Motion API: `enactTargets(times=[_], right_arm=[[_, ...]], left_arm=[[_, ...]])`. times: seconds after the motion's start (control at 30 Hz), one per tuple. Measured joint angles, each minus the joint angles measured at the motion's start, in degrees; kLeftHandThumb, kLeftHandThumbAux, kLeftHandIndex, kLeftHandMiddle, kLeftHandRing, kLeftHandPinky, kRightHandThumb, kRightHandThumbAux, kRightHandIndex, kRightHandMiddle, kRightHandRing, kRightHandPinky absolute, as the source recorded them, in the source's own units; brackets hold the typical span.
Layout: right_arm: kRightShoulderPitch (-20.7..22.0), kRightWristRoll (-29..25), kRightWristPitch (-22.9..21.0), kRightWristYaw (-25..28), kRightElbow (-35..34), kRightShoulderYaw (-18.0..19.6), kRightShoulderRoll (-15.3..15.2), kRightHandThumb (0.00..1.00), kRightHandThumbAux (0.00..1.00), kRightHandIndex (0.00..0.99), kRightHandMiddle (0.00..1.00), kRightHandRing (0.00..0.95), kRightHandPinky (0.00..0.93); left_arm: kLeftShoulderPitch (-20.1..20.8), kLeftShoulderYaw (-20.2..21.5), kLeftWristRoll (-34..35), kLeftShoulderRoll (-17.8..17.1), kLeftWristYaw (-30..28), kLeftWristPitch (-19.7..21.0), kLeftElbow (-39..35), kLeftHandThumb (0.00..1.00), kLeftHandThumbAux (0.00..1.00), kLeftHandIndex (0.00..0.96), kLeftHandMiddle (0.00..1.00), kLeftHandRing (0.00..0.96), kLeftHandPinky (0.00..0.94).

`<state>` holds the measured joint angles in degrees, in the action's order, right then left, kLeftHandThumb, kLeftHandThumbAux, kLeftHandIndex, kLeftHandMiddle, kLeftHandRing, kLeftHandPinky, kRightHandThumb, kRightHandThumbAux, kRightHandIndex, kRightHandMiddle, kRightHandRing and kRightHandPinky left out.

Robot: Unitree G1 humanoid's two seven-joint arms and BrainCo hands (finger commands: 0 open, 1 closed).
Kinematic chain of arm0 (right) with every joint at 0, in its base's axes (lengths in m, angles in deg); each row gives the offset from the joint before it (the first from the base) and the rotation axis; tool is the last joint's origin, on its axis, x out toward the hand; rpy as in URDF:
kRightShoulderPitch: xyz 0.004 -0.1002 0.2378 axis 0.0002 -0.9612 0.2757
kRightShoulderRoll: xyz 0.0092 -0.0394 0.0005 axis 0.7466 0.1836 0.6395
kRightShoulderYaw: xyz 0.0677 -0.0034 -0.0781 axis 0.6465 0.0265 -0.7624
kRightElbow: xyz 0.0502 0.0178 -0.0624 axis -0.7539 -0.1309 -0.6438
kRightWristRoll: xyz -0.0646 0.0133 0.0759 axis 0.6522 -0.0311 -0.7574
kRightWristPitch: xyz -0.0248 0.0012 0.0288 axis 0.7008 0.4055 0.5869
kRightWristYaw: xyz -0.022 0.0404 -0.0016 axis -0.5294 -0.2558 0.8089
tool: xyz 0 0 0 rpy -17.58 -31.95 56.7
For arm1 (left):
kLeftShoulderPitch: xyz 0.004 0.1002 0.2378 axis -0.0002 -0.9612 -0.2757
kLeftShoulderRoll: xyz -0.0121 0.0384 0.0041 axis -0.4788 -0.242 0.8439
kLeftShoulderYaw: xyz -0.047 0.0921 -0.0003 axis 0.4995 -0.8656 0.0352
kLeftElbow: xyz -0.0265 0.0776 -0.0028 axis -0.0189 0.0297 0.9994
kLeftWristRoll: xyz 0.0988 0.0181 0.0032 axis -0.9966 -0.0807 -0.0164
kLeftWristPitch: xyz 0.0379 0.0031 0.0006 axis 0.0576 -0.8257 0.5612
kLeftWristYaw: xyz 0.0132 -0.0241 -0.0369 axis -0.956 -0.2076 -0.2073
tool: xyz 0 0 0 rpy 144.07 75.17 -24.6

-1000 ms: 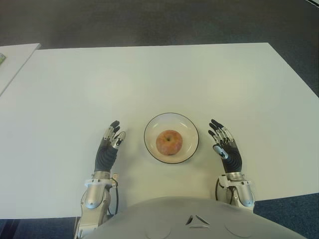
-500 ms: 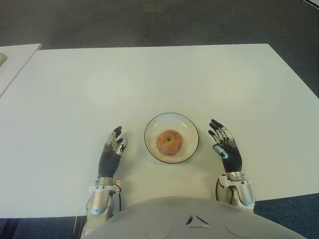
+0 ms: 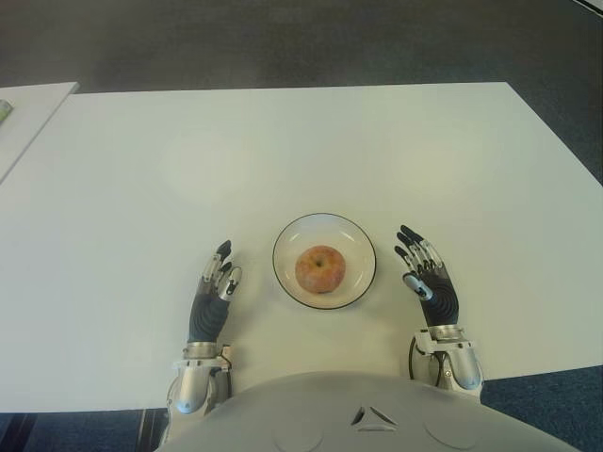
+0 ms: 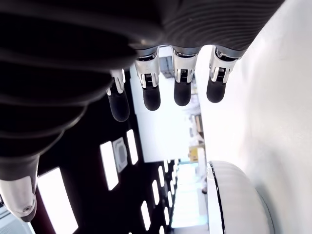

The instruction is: Put the apples into the plate.

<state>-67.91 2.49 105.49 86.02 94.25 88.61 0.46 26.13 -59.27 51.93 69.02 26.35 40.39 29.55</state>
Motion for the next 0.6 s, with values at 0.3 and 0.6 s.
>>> enactTargets(times=[0.3,0.6], right_arm=[[-0.4,-0.3,-1.7,0.0,-1.2,-0.2,-0.3,0.211,0.553,0.13,0.125,0.076,0.076],[-1.3,0.2,-3.8,-0.2,-2.6,-0.2,-0.7,0.192,0.561,0.11,0.119,0.076,0.086]], left_arm=[[0.6,-1.6,2.5,0.5,-1.1,-4.0,2.9,0.0,0.327,0.126,0.092,0.072,0.117],[0.7,-1.8,3.4,0.8,-1.1,-5.8,3.9,0.005,0.347,0.134,0.097,0.076,0.121]])
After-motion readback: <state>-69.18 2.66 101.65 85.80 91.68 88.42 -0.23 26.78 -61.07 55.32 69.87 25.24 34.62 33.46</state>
